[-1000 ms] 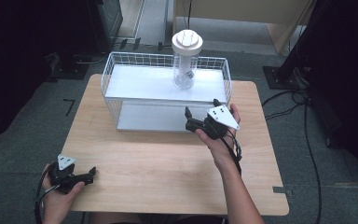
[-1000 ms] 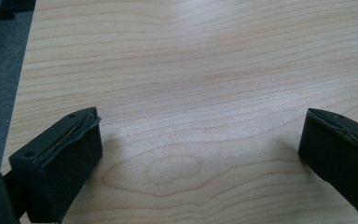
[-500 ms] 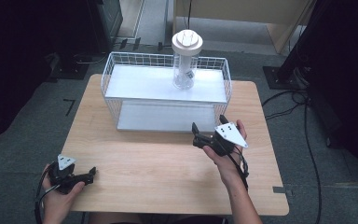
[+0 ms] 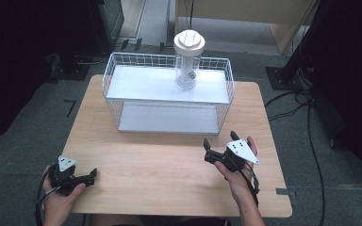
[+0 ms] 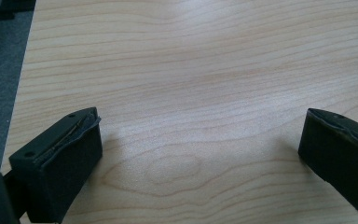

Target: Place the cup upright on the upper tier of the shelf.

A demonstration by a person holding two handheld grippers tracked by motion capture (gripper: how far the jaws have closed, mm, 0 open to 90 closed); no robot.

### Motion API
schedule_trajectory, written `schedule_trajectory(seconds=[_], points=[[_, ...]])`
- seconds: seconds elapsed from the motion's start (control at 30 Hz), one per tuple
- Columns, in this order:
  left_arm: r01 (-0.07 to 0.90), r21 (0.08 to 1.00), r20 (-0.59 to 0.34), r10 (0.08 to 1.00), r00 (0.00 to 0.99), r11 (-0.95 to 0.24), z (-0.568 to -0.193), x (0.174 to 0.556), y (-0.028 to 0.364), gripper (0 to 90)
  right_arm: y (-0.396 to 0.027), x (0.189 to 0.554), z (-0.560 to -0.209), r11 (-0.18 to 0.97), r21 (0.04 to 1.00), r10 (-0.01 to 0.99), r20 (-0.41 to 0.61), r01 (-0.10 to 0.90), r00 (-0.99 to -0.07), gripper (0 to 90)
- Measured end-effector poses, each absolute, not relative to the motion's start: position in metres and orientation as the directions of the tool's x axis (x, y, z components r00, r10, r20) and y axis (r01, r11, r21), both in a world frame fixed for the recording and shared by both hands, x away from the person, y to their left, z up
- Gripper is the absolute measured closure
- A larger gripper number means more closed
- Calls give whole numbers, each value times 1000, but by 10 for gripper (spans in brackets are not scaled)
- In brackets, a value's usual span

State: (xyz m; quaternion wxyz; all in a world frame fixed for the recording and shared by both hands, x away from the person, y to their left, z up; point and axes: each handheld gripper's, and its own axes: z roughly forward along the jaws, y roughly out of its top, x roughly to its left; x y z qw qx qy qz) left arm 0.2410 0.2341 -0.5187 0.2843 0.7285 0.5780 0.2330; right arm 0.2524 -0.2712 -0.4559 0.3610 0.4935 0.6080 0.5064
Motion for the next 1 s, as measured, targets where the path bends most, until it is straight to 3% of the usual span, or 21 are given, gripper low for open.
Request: schedule_trajectory(seconds=[1.0], points=[[710,684,10,975,222,-169,-519,241,234,0,-356,202,-499,-5,938,995,39,346,-92,10]])
